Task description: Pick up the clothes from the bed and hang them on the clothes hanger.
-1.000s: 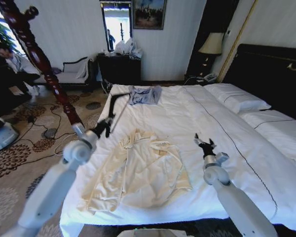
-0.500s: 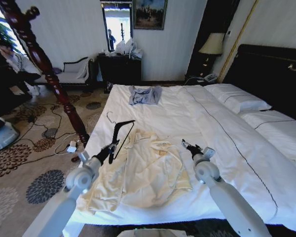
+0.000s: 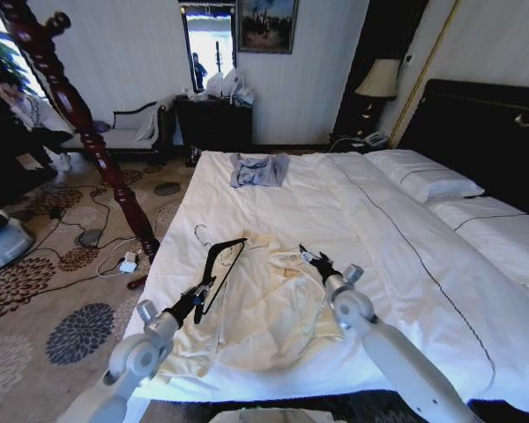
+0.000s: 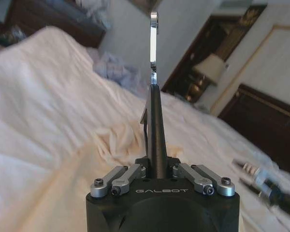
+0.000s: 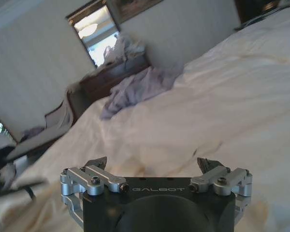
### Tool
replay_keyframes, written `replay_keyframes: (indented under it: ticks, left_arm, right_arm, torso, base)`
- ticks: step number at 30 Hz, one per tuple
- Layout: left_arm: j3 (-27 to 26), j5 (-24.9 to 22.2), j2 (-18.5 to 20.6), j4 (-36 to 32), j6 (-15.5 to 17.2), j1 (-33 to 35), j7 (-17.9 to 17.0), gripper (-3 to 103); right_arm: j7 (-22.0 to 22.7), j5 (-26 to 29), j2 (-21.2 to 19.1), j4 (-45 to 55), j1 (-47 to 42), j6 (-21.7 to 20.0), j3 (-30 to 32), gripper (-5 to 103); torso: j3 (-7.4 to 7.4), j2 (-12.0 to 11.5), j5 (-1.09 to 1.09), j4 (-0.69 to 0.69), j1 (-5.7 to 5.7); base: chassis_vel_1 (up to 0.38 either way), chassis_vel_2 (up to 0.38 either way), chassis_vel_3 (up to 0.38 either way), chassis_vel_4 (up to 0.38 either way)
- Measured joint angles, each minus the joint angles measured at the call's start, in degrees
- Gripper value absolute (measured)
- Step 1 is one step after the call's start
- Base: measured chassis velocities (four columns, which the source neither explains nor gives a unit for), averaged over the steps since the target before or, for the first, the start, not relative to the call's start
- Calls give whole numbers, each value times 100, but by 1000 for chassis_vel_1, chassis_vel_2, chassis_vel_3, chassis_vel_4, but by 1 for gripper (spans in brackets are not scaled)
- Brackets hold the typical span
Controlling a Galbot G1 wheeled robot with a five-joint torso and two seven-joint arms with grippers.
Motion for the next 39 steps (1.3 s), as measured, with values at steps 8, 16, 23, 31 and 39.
replay_keyframes:
  ticks: [8,16,23,31,39]
  left_arm:
    - [-445,8,-20,91,-61,21,210,18]
    - [-378,166,-10,111,-102,175,236,18]
    - [-452,191,30,96,-129,264,235,18]
    - [-424,231,42,-5,-130,266,226,18]
    - [-417,236,9,-3,-145,235,197,18]
  right_arm:
    - [373,-1975,294,-508,174,-209,-697,100]
    - [922,-3612,260,-484,259,-716,-918,100]
    - [1031,-4537,60,-151,367,-962,-1333,100]
    - [1374,-4931,105,-396,897,-1443,-2150,100]
    - [1986,-5079,227,-588,1336,-2354,-2626,100]
  torso:
    - [1,0,0,-2,0]
    - [0,0,0,-2,1]
    - [0,0,0,-1,0]
    - [0,0,0,-1,1]
    - [1,0,0,0,1]
  base:
    - [0,0,0,0]
    - [0,0,0,0]
    - [0,0,0,0]
    - [0,0,0,0]
    - [0,0,0,0]
